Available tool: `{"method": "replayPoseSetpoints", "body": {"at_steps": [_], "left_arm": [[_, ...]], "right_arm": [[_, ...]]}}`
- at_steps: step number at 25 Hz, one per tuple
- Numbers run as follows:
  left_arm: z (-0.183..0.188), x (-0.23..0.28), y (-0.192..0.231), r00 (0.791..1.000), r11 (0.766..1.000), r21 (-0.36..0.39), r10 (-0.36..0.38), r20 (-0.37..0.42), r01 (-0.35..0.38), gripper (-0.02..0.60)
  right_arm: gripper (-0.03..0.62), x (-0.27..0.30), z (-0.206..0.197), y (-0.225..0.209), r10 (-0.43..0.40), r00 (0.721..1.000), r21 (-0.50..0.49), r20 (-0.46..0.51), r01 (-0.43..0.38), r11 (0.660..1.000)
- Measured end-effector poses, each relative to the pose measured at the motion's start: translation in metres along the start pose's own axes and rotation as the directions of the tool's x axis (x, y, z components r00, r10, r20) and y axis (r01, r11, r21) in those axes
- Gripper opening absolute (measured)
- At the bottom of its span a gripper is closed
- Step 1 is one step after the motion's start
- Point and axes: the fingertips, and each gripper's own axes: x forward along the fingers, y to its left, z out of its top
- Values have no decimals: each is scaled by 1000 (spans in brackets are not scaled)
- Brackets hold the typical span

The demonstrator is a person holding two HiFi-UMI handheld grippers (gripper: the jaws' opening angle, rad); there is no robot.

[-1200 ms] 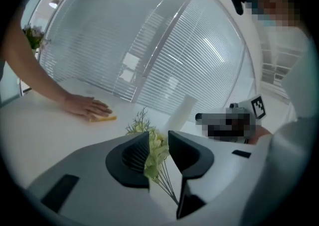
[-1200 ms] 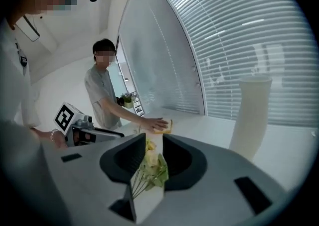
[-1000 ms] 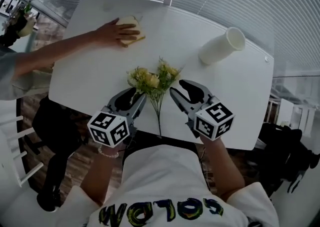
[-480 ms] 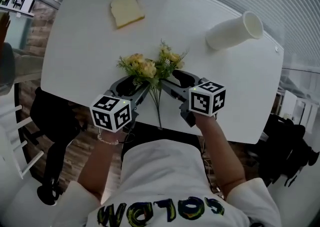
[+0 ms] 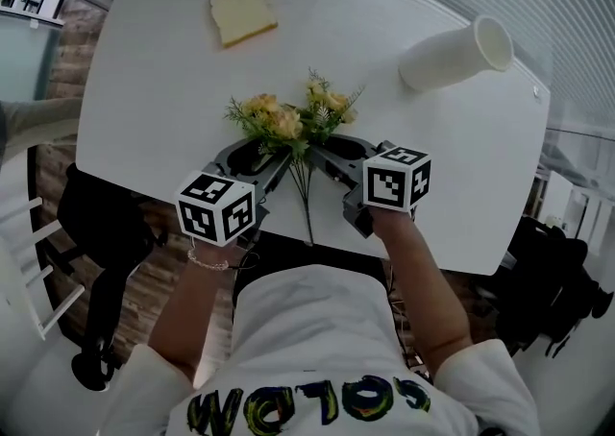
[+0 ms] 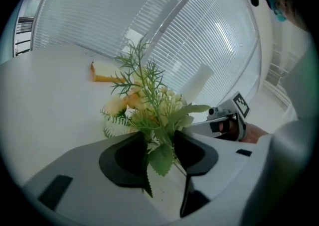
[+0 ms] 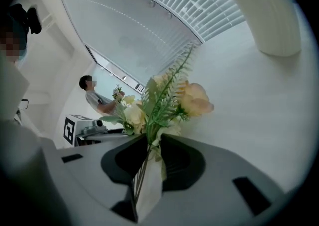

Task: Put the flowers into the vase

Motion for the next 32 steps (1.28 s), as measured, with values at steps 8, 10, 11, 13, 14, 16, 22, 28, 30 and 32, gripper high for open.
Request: {"method": "replayPoseSetpoints", "body": {"at_steps": [8, 10, 11, 13, 14, 16, 22, 28, 30, 32], "left_arm": [[19, -5, -13, 1000, 998, 58, -12, 20, 11, 195], [27, -6, -18, 999, 997, 81, -16, 29, 14, 195], [31, -6, -21, 999, 996, 89, -19, 33, 16, 195], [40, -7, -26, 999, 994, 103, -26, 43, 21, 195], [45, -8, -28, 998, 994, 109, -29, 50, 24, 195], [56, -10, -35, 997, 992, 126, -37, 66, 28, 195], [86, -13, -59, 991, 983, 179, -66, 113, 45, 195], [119, -26, -79, 980, 960, 273, -107, 166, 58, 193], [129, -26, -90, 978, 950, 307, -120, 173, 62, 193], [139, -24, -101, 974, 940, 335, -134, 180, 67, 193]], "right_arm": [[75, -12, 19, 11, 3, 999, -27, 47, -2, 1000], [72, -17, 25, 14, 4, 998, -36, 61, -2, 999], [71, -19, 29, 15, 4, 998, -41, 70, -1, 999], [67, -24, 38, 19, 4, 996, -55, 90, 1, 998], [66, -27, 43, 22, 4, 995, -65, 101, 2, 998], [64, -35, 52, 27, 3, 993, -88, 122, 8, 996], [63, -60, 80, 42, -1, 984, -143, 177, 27, 989], [61, -77, 104, 64, -3, 969, -198, 249, 54, 979], [61, -87, 112, 67, -8, 963, -217, 270, 69, 974], [61, -99, 121, 70, -11, 956, -232, 294, 82, 969]]}}
